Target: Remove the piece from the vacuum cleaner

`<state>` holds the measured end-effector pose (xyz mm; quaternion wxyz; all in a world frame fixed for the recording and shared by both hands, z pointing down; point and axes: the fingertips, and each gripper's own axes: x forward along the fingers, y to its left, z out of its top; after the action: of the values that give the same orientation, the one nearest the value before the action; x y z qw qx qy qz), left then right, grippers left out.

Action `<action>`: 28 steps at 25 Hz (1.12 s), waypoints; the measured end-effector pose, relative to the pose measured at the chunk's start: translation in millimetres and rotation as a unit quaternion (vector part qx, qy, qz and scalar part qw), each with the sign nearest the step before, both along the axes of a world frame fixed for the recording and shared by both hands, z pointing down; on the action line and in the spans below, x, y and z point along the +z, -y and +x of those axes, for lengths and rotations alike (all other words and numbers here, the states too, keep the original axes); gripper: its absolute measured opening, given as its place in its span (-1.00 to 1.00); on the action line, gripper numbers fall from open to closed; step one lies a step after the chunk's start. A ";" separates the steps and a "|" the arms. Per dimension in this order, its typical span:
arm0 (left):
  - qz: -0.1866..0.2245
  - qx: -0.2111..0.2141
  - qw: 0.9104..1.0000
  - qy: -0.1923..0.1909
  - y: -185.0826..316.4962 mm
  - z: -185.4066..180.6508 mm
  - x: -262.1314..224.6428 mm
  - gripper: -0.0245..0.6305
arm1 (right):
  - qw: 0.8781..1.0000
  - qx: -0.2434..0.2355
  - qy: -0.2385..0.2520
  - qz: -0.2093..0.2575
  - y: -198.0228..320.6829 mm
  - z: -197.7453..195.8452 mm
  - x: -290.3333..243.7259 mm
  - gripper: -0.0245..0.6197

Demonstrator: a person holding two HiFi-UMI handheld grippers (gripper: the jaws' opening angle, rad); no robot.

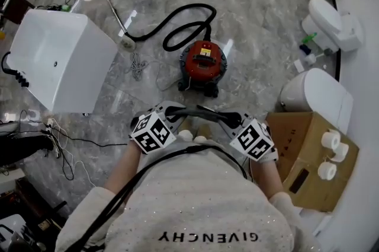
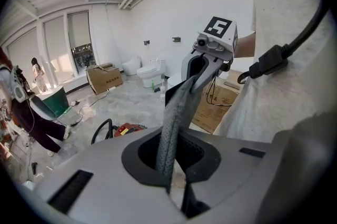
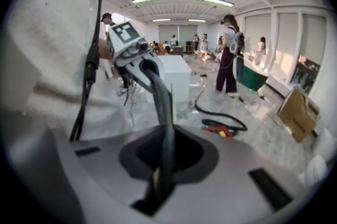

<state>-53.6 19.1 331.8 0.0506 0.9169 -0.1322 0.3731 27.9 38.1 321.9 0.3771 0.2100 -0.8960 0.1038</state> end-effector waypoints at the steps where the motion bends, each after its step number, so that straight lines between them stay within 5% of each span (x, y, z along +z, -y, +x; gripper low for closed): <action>1: 0.001 0.001 1.000 0.002 0.6 -0.9 -1.4 -0.83 | 1.000 0.000 0.002 0.001 1.1 -0.9 -1.1 -0.81; 28: -0.032 0.003 0.999 -0.010 -12.0 -7.6 9.6 -0.82 | 1.000 -0.011 -0.020 -0.013 -6.7 -6.6 5.1 -0.81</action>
<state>-61.2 31.1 341.4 0.0800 0.9188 -0.1173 0.3682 21.3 44.8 327.0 0.3990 0.1975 -0.8889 0.1076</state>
